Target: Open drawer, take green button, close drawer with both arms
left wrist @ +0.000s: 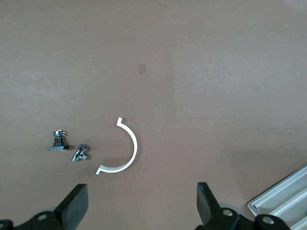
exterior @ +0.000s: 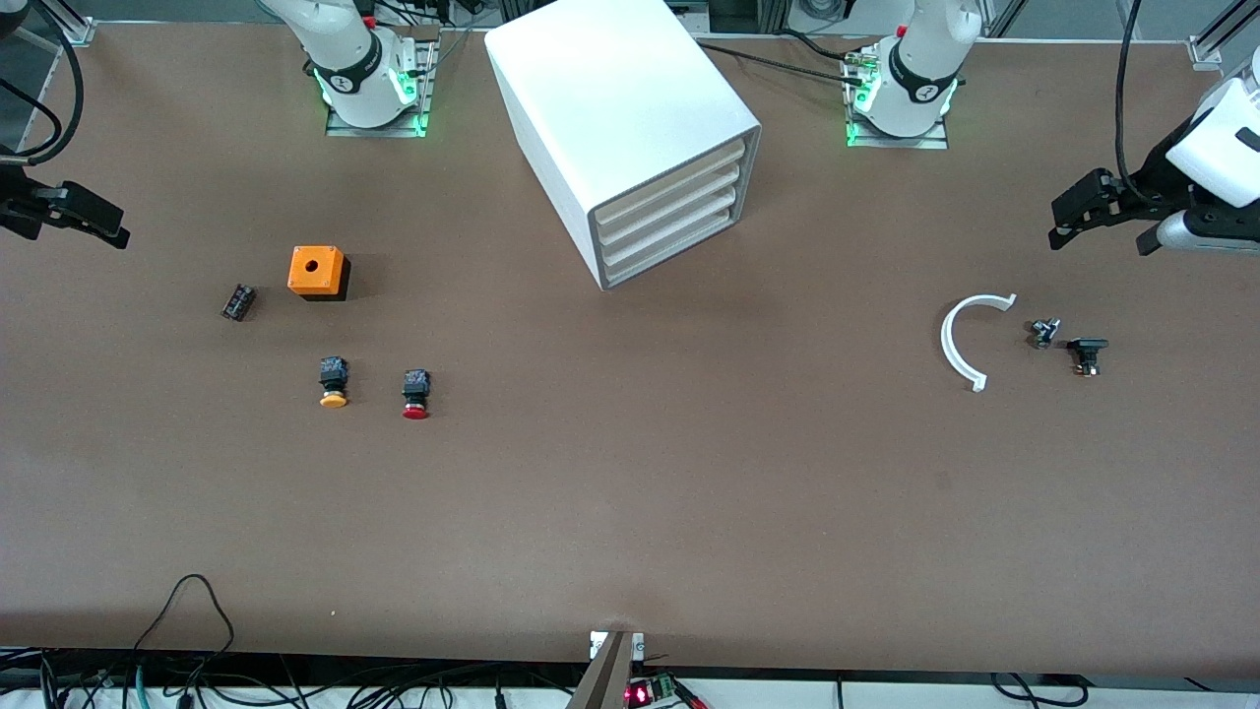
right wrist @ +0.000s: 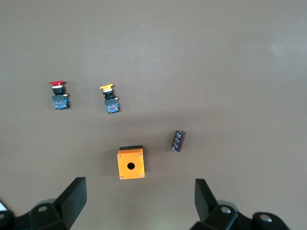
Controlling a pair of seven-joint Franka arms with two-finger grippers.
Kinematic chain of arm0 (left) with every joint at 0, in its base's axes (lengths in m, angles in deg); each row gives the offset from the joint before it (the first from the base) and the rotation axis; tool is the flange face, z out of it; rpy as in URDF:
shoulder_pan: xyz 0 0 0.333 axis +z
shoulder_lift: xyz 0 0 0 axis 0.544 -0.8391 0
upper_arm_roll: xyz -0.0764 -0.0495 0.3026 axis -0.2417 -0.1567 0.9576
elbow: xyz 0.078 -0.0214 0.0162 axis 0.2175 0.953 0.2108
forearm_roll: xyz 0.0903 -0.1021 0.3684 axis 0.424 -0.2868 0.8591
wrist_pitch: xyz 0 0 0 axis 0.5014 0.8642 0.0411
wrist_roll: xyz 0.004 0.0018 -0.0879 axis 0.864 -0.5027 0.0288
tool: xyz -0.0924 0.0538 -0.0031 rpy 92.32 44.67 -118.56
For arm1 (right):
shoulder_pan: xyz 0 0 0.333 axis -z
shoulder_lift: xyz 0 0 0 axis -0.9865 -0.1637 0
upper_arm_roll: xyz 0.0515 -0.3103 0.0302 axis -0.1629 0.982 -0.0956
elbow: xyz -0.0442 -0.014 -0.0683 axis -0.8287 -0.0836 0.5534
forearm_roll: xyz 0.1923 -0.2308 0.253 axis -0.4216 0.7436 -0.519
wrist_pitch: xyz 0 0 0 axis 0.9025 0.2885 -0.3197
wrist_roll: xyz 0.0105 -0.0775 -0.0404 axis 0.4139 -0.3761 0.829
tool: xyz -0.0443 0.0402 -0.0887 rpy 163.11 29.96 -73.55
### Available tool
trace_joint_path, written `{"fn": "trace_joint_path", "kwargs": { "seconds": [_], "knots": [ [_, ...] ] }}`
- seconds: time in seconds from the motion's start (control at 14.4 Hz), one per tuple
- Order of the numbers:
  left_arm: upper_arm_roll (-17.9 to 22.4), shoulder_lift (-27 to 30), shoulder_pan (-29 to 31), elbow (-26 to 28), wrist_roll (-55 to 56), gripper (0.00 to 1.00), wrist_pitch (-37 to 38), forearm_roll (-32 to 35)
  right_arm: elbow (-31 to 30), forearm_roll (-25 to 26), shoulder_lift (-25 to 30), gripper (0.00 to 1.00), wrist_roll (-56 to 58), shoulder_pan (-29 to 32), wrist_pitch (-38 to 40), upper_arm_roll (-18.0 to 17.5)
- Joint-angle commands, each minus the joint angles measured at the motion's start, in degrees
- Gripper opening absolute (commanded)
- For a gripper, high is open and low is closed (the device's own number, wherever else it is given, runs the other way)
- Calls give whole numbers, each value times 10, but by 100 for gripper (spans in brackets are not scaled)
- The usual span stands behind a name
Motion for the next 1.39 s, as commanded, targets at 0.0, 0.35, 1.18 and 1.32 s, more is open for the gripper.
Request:
{"fn": "trace_joint_path", "kwargs": {
  "seconds": [0.0, 0.35, 1.18, 1.32],
  "knots": [
    [-4, 3, 3, -9, -17, 100, 8, 23, -7, -11, 9, 100, 9, 2, 1, 1],
    [-5, -2, 2, -21, -18, 100, 8, 28, -7, -11, 9, 100, 9, 2, 1, 1],
    [-7, -67, 1, -12, -19, 100, 30, 21, -4, -37, -44, 100, 2, -5, -54, -4],
    [-8, -85, -4, -5, -33, 100, 39, 10, 3, -37, -55, 100, 2, -13, -57, -3]
  ]
}}
